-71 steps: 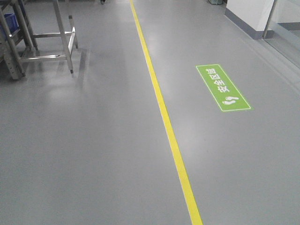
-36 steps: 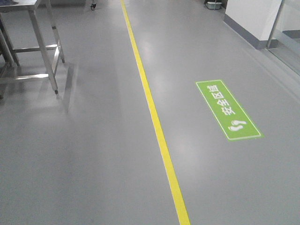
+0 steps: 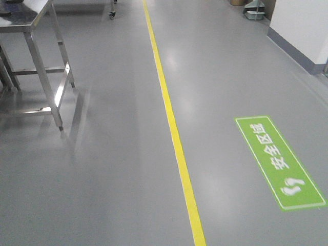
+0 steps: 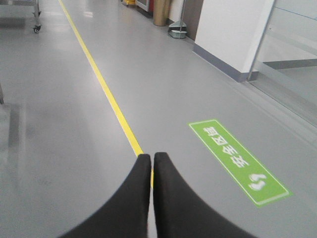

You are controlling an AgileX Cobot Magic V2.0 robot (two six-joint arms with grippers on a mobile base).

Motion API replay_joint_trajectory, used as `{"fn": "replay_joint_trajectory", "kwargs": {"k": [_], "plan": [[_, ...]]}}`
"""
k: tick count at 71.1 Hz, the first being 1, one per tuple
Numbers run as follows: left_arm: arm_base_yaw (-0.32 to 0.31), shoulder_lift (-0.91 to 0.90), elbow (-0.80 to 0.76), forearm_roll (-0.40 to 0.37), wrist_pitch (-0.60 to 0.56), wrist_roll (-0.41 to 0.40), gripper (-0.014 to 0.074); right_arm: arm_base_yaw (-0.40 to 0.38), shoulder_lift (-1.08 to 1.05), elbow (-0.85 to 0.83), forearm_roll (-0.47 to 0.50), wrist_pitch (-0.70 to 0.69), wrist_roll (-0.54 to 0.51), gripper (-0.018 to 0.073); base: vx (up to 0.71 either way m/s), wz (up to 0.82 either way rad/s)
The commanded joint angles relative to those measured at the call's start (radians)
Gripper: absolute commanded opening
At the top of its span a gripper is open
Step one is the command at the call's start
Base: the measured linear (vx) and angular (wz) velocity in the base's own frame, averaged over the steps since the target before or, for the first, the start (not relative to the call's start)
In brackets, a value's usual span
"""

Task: Move and align brake pads A on conveyor
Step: 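Drive along the yellow-lined aisle toward the blue bin racks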

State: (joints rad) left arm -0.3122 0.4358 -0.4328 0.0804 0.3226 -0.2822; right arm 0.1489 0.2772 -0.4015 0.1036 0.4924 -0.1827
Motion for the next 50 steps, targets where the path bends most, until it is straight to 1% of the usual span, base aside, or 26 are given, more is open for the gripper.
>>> {"fn": "replay_joint_trajectory", "kwargs": {"k": [1, 50], "plan": [[-0.003, 0.005, -0.025, 0.002, -0.079, 0.000, -0.0006, -0.003, 0.007, -0.025, -0.003, -0.072, -0.006, -0.0009, 0.75, 0.13], [-0.003, 0.005, -0.025, 0.002, -0.079, 0.000, -0.0006, -0.003, 0.007, -0.025, -0.004, -0.072, -0.006, -0.0009, 0.75, 0.06]]}}
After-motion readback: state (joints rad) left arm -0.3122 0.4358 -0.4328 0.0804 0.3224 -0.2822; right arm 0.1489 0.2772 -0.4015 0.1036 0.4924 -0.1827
